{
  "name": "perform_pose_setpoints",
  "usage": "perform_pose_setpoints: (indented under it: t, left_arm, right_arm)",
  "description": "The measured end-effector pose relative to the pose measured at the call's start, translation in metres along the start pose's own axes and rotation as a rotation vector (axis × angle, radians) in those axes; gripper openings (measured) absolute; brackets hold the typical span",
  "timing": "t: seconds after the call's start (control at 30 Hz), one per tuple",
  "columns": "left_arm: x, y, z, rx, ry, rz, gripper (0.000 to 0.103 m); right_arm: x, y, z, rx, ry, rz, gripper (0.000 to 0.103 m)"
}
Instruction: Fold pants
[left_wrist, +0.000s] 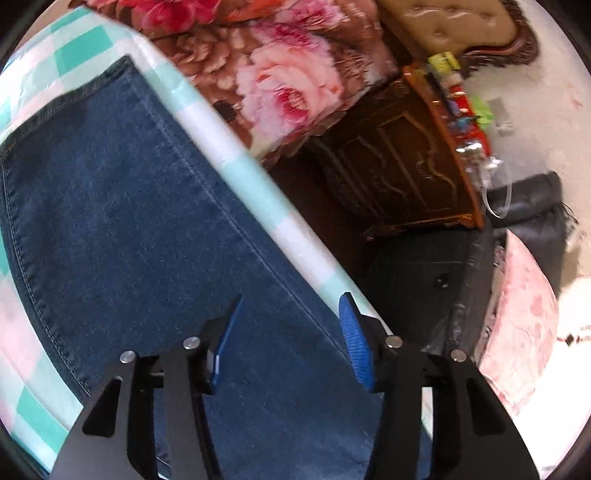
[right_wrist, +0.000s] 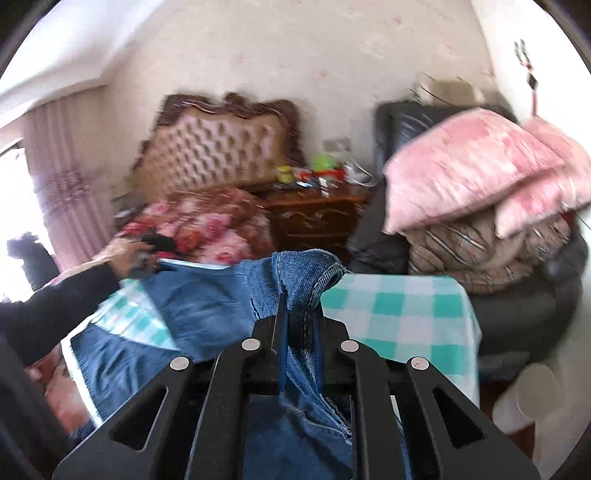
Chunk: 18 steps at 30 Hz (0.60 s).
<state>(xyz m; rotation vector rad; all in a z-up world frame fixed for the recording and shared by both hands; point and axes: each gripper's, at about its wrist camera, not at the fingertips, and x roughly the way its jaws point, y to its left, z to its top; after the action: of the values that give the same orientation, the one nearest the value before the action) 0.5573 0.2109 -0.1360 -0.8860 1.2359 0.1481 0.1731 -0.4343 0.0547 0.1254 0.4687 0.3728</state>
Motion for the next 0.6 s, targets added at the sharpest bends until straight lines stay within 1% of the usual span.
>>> perform_pose_setpoints:
  t: [0.1,0.17,0.23,0.33,0.4,0.43,0.47,0.5,0.57,0.6]
  left_arm:
    - [0.006,0.001,0.005,-0.043,0.02,0.036,0.051]
    - [0.014,0.001,0.007,-0.073,0.055,0.028,0.051]
    - [0.018,0.0,0.008,-0.07,0.072,0.051,0.051]
    - [0.021,-0.004,0.014,-0.069,0.098,0.064,0.051]
    - [0.024,-0.011,0.015,-0.041,0.111,0.105,0.051]
    - [0.025,-0.013,0.016,-0.034,0.119,0.119,0.047]
    - [0.026,-0.014,0.016,-0.024,0.137,0.135,0.024]
    - [0.027,-0.014,0.016,-0.021,0.147,0.141,0.013]
    - [0.021,-0.011,0.012,-0.008,0.148,0.123,0.001]
    - [0.012,-0.006,0.009,-0.015,0.138,0.115,0.001]
  right_arm:
    - [-0.016,0.009,-0.005,-0.04,-0.013,0.056,0.013]
    - [-0.025,0.013,-0.008,-0.06,-0.017,0.099,0.013]
    - [-0.032,0.015,-0.011,-0.071,-0.013,0.124,0.013]
    - [-0.04,0.024,-0.014,-0.106,-0.005,0.147,0.013]
    - [-0.045,0.029,-0.016,-0.121,-0.002,0.165,0.013]
    - [-0.049,0.031,-0.017,-0.127,0.0,0.171,0.013]
    - [-0.051,0.033,-0.019,-0.132,0.003,0.178,0.013]
    - [-0.054,0.036,-0.021,-0.139,0.01,0.187,0.013]
    - [-0.056,0.036,-0.024,-0.136,0.019,0.188,0.013]
    - [-0.057,0.035,-0.026,-0.126,0.021,0.187,0.013]
